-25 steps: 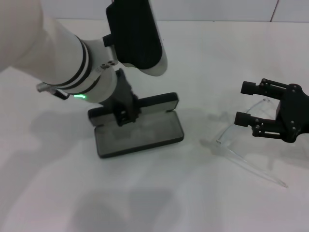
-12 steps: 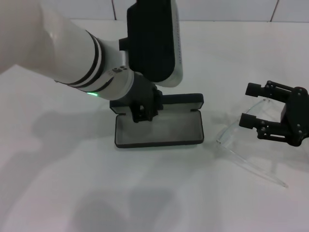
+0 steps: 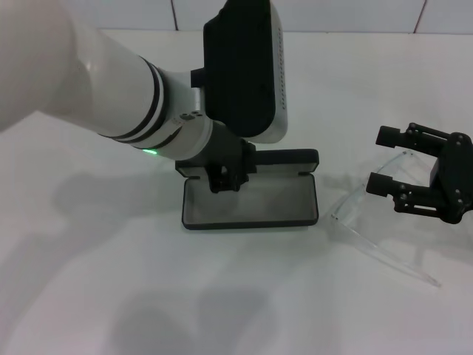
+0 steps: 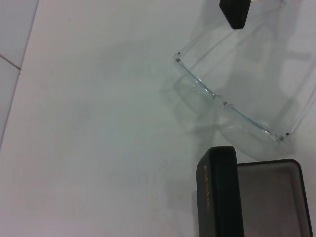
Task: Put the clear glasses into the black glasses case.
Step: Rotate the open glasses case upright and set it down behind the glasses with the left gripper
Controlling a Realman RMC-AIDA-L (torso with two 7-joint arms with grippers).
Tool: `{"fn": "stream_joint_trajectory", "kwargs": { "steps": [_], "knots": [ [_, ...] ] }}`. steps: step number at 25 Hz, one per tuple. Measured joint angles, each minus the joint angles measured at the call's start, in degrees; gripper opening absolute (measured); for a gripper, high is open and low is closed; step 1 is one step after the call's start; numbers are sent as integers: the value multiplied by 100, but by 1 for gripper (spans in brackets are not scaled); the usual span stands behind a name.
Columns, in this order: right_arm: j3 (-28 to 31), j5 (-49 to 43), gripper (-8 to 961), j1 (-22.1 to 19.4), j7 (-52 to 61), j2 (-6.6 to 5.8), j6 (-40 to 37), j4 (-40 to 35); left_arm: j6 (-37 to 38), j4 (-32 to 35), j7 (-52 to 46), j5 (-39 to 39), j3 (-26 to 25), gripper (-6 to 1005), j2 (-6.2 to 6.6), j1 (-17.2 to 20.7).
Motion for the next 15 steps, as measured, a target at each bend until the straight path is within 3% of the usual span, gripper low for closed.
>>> {"fn": "stream_joint_trajectory", "kwargs": {
  "steps": [15],
  "knots": [
    [-1,-2,777,2,-3,0,-15,-4,-67,0,77,9,77,248,0,19]
  ]
}}
